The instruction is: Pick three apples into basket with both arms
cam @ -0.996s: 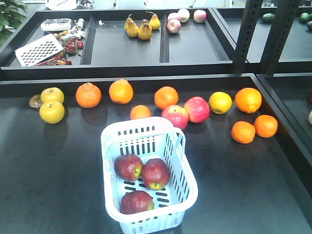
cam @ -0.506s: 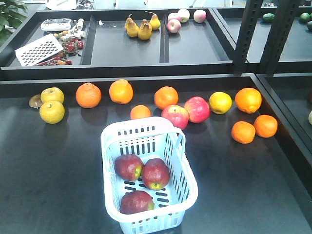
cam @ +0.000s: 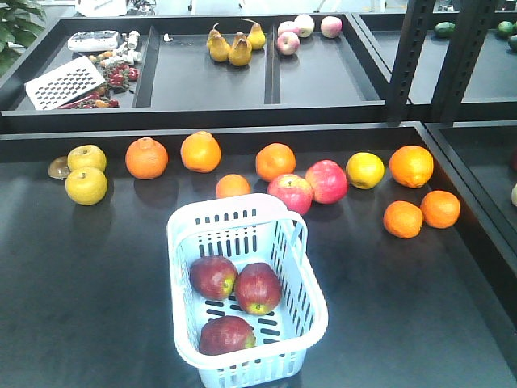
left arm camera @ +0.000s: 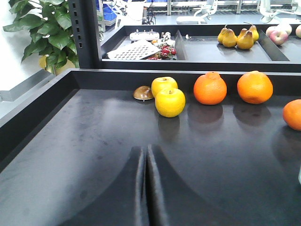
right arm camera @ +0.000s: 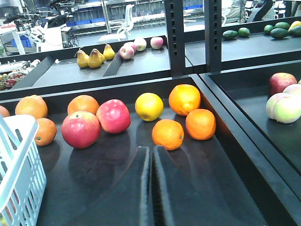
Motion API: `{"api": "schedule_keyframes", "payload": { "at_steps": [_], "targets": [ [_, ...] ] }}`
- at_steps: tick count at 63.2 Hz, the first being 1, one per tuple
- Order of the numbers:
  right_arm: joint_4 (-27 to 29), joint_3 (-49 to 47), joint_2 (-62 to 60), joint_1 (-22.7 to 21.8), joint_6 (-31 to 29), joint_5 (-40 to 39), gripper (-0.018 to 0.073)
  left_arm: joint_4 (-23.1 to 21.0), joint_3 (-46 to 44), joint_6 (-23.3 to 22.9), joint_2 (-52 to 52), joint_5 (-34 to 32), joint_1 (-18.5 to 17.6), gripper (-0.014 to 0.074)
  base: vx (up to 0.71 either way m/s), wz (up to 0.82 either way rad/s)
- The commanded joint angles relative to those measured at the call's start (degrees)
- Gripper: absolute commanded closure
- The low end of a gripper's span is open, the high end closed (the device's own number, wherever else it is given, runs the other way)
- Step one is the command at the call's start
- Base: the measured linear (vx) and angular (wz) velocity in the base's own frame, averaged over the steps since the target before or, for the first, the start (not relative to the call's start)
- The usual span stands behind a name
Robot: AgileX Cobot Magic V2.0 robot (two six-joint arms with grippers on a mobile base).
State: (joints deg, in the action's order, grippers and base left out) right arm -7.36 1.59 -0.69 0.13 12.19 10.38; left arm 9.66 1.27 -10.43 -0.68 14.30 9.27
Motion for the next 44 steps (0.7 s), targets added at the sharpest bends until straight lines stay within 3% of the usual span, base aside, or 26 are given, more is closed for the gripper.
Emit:
{"api": "schedule_keyframes", "payload": {
  "at_steps": [1,44],
  "targets": [
    [-0.4,0.8,-0.7,0.0,-0.6,-4.5,0.0564,0.1,0.5,-0.4,-0.9,-4.3,0.1,0.0603,0.0,0.0],
    [-0.4,0.8,-0.7,0.0,-0.6,-4.5,0.0564,0.1,0.5,-0.4,-0.9,-4.3,0.1,0.0603,0.0,0.0]
  ]
}}
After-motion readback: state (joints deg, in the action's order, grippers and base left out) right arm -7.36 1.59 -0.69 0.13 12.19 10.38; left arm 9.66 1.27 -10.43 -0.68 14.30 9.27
